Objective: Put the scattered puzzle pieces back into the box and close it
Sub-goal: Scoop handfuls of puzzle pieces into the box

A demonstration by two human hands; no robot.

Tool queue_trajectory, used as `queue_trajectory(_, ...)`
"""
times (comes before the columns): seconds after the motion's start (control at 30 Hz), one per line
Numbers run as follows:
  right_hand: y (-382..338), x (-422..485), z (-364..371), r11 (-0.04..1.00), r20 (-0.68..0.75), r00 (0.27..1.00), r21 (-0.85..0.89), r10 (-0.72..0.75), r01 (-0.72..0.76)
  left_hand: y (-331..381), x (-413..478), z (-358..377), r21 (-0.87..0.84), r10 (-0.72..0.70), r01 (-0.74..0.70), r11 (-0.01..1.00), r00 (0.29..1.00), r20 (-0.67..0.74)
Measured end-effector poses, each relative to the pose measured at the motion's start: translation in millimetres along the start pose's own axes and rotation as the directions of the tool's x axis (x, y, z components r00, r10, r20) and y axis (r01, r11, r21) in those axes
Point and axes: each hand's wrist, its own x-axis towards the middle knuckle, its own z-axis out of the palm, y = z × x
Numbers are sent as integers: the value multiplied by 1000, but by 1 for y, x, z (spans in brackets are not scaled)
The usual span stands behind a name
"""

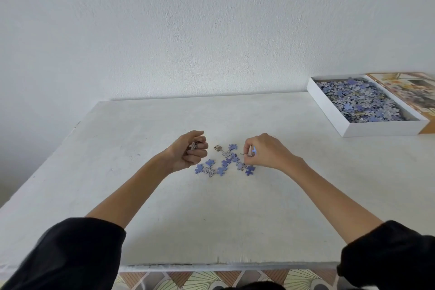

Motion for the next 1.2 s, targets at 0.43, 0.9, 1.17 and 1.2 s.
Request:
queue_trajectory(0.43,2,-5,2,-41,293,941,956,169,-291,-10,-7,-8,690,215,-205,694,974,72)
queue_trajectory(0.9,1,-11,4,-552,294,955,802,33,-228,-8,-2,-13,970,194,-237,-46,951,242)
queue_trajectory(1.17,7,-15,3,-217,343,924,928,172,-304,-13,-5,-12,910,242,-275,311,949,204)
queue_trajectory(1.2,8,-16,2,-94,344,920,939,186,-331,-12,-7,-11,855,251,-281,436,950,184)
